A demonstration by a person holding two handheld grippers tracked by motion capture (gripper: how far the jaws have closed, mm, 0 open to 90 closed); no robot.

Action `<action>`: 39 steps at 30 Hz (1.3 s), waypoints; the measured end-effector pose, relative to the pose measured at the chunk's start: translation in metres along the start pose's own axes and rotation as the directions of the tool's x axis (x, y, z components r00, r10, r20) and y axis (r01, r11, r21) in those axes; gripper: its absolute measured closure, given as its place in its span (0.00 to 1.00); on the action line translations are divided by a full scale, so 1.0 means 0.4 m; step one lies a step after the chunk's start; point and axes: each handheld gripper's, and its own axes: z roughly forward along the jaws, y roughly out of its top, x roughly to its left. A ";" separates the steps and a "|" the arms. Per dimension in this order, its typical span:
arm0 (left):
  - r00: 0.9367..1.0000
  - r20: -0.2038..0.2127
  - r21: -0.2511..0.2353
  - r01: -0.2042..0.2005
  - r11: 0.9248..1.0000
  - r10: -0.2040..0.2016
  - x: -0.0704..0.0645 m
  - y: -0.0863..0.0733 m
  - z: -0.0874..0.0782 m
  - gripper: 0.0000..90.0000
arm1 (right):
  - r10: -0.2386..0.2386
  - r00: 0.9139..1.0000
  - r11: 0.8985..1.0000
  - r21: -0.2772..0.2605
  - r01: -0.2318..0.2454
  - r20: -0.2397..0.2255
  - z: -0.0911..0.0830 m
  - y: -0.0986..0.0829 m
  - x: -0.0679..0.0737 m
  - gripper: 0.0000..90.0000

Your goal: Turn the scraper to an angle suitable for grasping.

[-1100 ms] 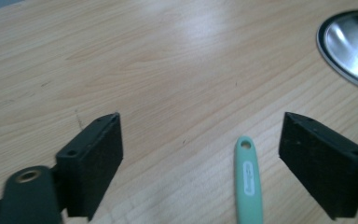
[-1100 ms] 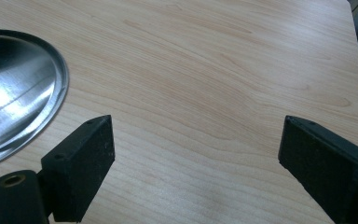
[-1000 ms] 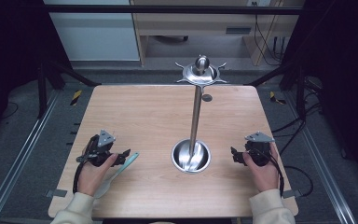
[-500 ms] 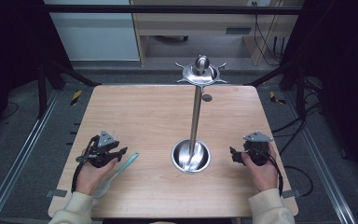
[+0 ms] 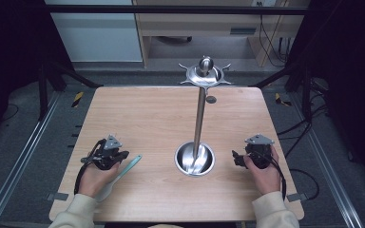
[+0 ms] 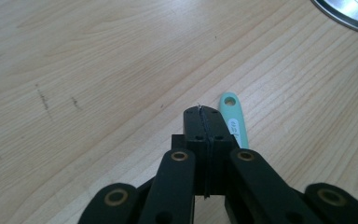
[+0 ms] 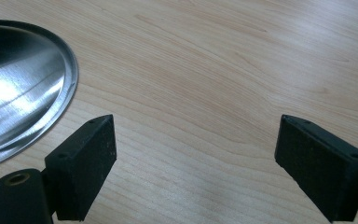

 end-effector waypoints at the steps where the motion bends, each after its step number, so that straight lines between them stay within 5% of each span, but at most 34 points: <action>1: 1.000 0.008 0.018 -0.011 1.000 0.011 -0.006 0.002 0.008 1.00 | 0.004 1.000 1.000 -0.001 -0.004 -0.004 -0.001 -0.001 0.002 0.14; 10: 0.999 0.013 0.072 -0.041 0.997 0.040 -0.026 0.005 0.039 1.00 | -0.003 1.000 1.000 -0.005 0.003 -0.009 0.001 -0.001 0.001 0.15; 27: 0.999 0.004 0.096 -0.040 0.995 0.040 -0.020 0.001 0.054 1.00 | 0.003 1.000 1.000 -0.004 -0.003 -0.015 0.002 -0.001 0.005 0.15; 31: 0.999 0.039 0.095 -0.040 0.995 0.036 -0.025 0.002 0.054 1.00 | 0.001 1.000 1.000 -0.006 -0.001 -0.016 0.002 -0.001 0.005 0.15; 39: 0.985 0.102 0.110 -0.149 0.983 0.138 -0.094 0.012 0.050 1.00 | -0.001 1.000 1.000 -0.004 0.001 -0.017 0.003 -0.001 0.004 0.15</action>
